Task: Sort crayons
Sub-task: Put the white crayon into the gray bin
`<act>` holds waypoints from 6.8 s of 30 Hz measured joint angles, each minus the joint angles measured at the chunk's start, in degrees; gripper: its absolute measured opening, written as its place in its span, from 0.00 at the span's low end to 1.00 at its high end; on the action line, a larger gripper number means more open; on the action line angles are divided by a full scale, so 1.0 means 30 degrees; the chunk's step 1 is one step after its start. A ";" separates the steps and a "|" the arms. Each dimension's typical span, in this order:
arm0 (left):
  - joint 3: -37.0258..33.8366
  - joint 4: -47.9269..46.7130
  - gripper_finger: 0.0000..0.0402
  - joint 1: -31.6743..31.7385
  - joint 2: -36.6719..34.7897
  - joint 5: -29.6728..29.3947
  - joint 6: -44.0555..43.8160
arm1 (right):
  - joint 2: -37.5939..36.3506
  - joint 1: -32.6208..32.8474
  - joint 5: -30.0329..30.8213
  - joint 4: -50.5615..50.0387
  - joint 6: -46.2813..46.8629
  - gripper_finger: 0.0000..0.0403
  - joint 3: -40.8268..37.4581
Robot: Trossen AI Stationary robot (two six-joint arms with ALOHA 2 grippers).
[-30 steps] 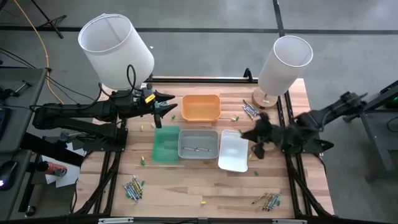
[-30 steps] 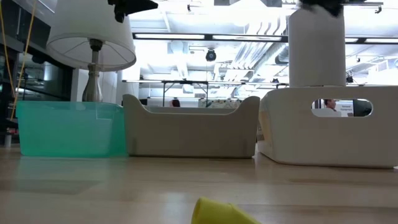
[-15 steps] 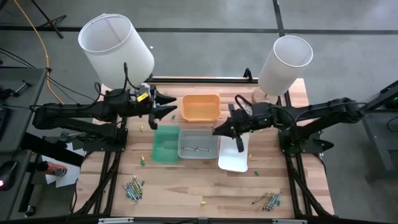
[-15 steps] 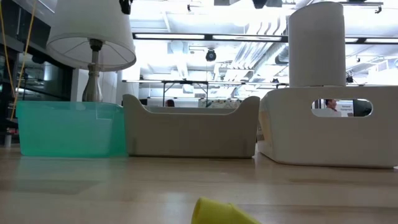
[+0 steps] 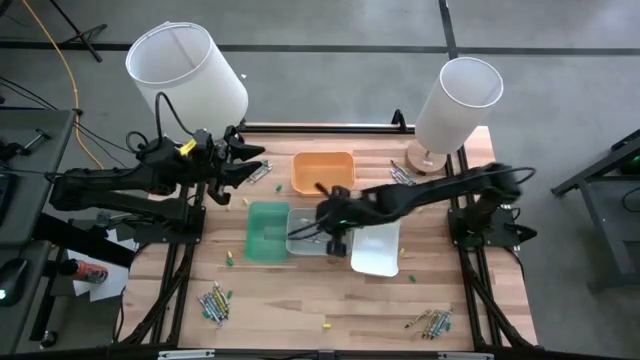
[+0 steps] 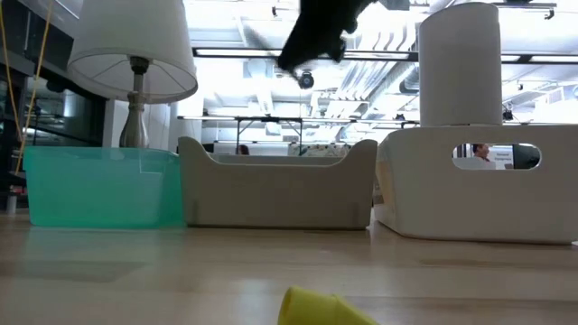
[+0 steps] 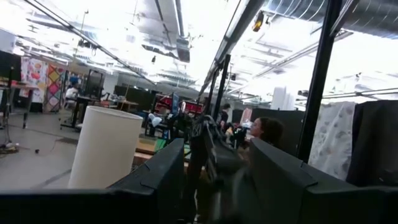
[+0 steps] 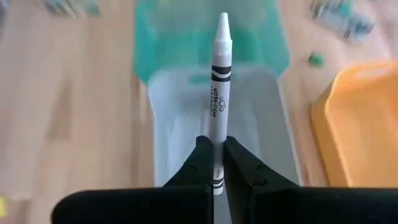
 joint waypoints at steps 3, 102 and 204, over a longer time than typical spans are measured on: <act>0.0000 -0.0040 0.42 0.0000 -0.0021 0.0007 -0.0037 | 0.2195 -0.0066 -0.0209 -0.2187 -0.0532 0.01 0.1717; 0.1178 -0.8125 0.42 -0.2467 0.0889 0.0145 -0.2528 | -1.2996 0.1523 0.3555 1.5792 0.2637 0.49 -1.2411; -0.1253 -1.9066 0.28 -1.9496 1.4116 -0.1217 -0.1508 | -1.2982 0.1523 0.4451 1.1935 0.4159 0.49 -1.2411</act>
